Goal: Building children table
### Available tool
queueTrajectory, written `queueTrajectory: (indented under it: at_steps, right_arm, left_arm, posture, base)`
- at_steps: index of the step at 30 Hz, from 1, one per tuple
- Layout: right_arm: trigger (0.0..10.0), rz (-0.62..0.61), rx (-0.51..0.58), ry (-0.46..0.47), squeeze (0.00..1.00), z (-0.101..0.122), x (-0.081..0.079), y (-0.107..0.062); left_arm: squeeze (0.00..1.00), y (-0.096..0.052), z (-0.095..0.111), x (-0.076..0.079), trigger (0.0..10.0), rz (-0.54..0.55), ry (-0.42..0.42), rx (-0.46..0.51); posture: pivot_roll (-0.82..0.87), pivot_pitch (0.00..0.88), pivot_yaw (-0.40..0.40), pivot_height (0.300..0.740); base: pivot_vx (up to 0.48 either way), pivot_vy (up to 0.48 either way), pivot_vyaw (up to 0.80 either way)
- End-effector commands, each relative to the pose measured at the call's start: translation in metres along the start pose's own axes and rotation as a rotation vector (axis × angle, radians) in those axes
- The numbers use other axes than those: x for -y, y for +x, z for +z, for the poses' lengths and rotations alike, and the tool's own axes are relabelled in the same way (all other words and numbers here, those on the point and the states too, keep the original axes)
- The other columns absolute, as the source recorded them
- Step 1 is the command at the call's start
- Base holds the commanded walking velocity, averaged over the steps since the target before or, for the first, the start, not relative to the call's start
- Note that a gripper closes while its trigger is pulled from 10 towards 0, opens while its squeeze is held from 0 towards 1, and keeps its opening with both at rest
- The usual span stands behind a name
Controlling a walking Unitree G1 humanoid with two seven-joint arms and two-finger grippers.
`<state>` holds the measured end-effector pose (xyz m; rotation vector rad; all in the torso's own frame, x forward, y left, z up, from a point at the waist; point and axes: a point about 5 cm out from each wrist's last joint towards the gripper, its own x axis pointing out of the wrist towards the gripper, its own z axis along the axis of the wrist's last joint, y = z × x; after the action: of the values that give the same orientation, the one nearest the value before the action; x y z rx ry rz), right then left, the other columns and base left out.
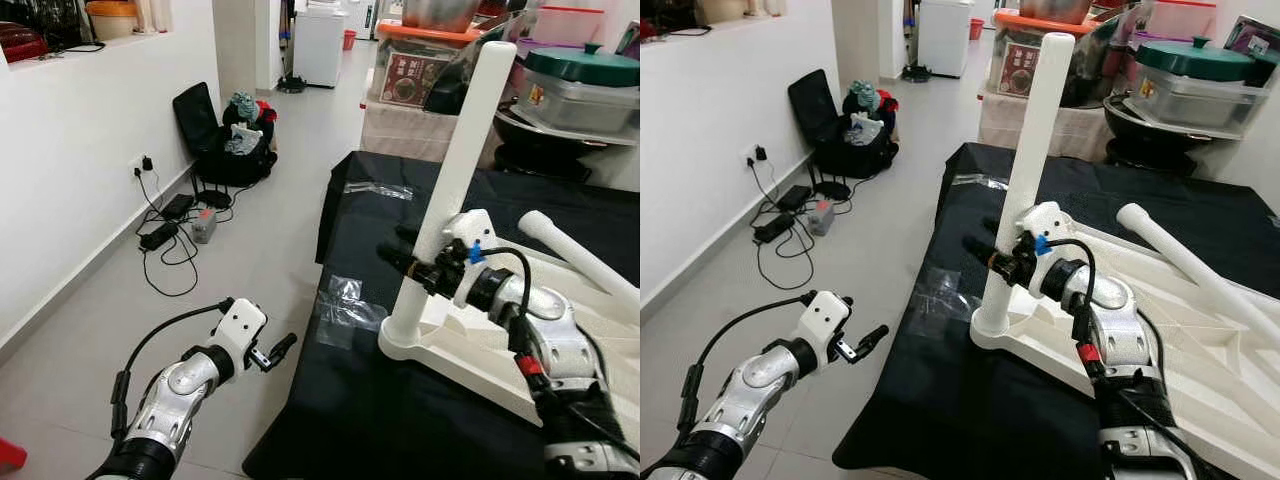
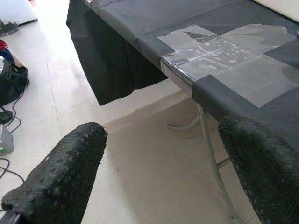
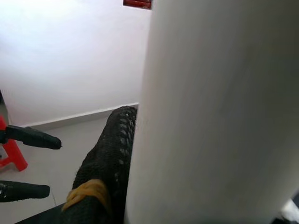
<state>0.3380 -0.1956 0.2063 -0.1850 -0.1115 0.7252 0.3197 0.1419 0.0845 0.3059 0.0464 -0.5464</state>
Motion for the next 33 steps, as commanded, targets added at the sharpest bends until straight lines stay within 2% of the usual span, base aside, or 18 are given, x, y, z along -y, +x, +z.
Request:
queueTrajectory:
  at_steps: [1, 2, 3, 4, 5, 6, 7, 9, 13, 17, 18, 23, 24, 25, 29, 30, 33]
  right_arm:
    - [0.0, -0.014, -0.030, -0.060, 0.00, -0.001, 0.002, 0.000]
    - [0.0, -0.014, -0.030, -0.060, 0.00, -0.001, 0.002, 0.000]
    - [0.0, -0.127, -0.065, -0.062, 0.00, -0.003, 0.010, 0.000]
    - [0.0, -0.327, -0.131, -0.067, 0.00, -0.009, 0.022, -0.002]
    - [0.0, -0.471, -0.178, -0.076, 0.00, -0.012, 0.031, -0.006]
    - [0.0, -0.471, -0.178, -0.076, 0.00, -0.012, 0.031, -0.006]
    - [0.0, -0.628, -0.219, -0.074, 0.00, -0.016, 0.037, -0.012]
    - [0.0, -0.811, -0.229, -0.020, 0.00, -0.020, 0.036, -0.020]
    - [0.0, -0.880, -0.212, 0.002, 0.00, -0.021, 0.025, -0.022]
    - [0.0, -0.892, -0.193, 0.069, 0.00, -0.020, -0.017, -0.008]
    - [0.0, -0.892, -0.193, 0.069, 0.00, -0.020, -0.017, -0.008]
    - [0.0, -0.881, -0.231, 0.106, 0.00, -0.025, -0.043, 0.004]
    - [6.5, -0.857, -0.247, 0.115, 0.00, -0.027, -0.049, 0.008]
    - [10.0, -0.831, -0.246, 0.130, 0.00, -0.028, -0.053, 0.011]
    - [10.0, -0.810, -0.217, 0.148, 0.00, -0.025, -0.055, 0.013]
    - [10.0, -0.799, -0.170, 0.167, 1.00, -0.020, -0.054, 0.012]
    - [10.0, -0.763, -0.100, 0.156, 1.00, -0.008, -0.046, 0.010]
  left_arm:
    - [0.00, -0.001, -0.001, -0.001, 10.0, -0.005, 0.010, -0.004]
    - [0.00, -0.001, -0.001, -0.001, 10.0, -0.005, 0.010, -0.004]
    - [0.00, 0.000, 0.000, 0.000, 10.0, -0.008, 0.010, -0.003]
    - [0.00, 0.001, 0.000, 0.001, 10.0, -0.010, 0.009, -0.001]
    - [0.00, 0.001, 0.000, 0.002, 10.0, -0.011, 0.009, 0.000]
    - [0.00, 0.001, 0.000, 0.002, 10.0, -0.011, 0.009, 0.000]
    - [0.00, 0.002, 0.000, 0.003, 10.0, -0.012, 0.007, 0.000]
    - [0.00, 0.001, 0.000, 0.004, 10.0, -0.014, 0.006, -0.001]
    - [0.00, 0.001, -0.001, 0.005, 10.0, -0.018, 0.006, -0.002]
    - [0.00, 0.001, -0.001, 0.004, 10.0, -0.019, 0.007, -0.007]
    - [0.00, 0.001, -0.001, 0.004, 10.0, -0.019, 0.007, -0.007]
    - [0.00, 0.002, -0.001, 0.005, 10.0, -0.020, 0.007, -0.008]
    - [0.00, 0.002, -0.002, 0.005, 10.0, -0.020, 0.009, -0.011]
    - [0.00, 0.001, -0.002, 0.005, 10.0, -0.019, 0.009, -0.013]
    - [0.00, 0.001, -0.003, 0.004, 10.0, -0.018, 0.006, -0.015]
    - [0.00, 0.001, -0.003, 0.004, 10.0, -0.018, 0.005, -0.016]
    - [0.00, 0.001, -0.003, 0.003, 10.0, -0.016, 0.005, -0.017]
  posture:
    - [0.10, 0.000, -0.103, 0.740]
    - [0.10, 0.000, -0.103, 0.740]
    - [0.10, 0.000, -0.103, 0.740]
    - [0.09, 0.000, -0.104, 0.740]
    - [0.09, 0.000, -0.104, 0.740]
    - [0.09, 0.000, -0.104, 0.740]
    - [0.09, 0.000, -0.100, 0.740]
    - [0.09, 0.000, -0.096, 0.740]
    - [0.09, 0.000, -0.094, 0.740]
    - [0.08, 0.000, -0.093, 0.740]
    - [0.08, 0.000, -0.093, 0.740]
    - [0.08, 0.000, -0.091, 0.740]
    - [0.08, 0.000, -0.092, 0.740]
    - [0.08, 0.000, -0.092, 0.740]
    - [0.08, 0.000, -0.092, 0.740]
    - [0.08, 0.000, -0.092, 0.740]
    - [0.08, 0.000, -0.093, 0.740]
  base:
    - [0.000, 0.000, 0.00]
    - [0.000, 0.000, 0.00]
    - [0.000, 0.000, 0.00]
    - [0.000, 0.000, 0.00]
    - [0.000, 0.000, 0.00]
    - [0.000, 0.000, 0.00]
    - [0.000, 0.000, 0.00]
    - [0.000, 0.000, 0.00]
    - [0.000, 0.000, 0.00]
    - [0.000, 0.000, 0.00]
    - [0.000, 0.000, 0.00]
    - [0.000, 0.000, 0.00]
    - [0.000, 0.000, 0.00]
    - [0.000, 0.000, 0.00]
    - [0.000, 0.000, 0.00]
    - [0.000, 0.000, 0.00]
    - [0.000, 0.000, 0.00]
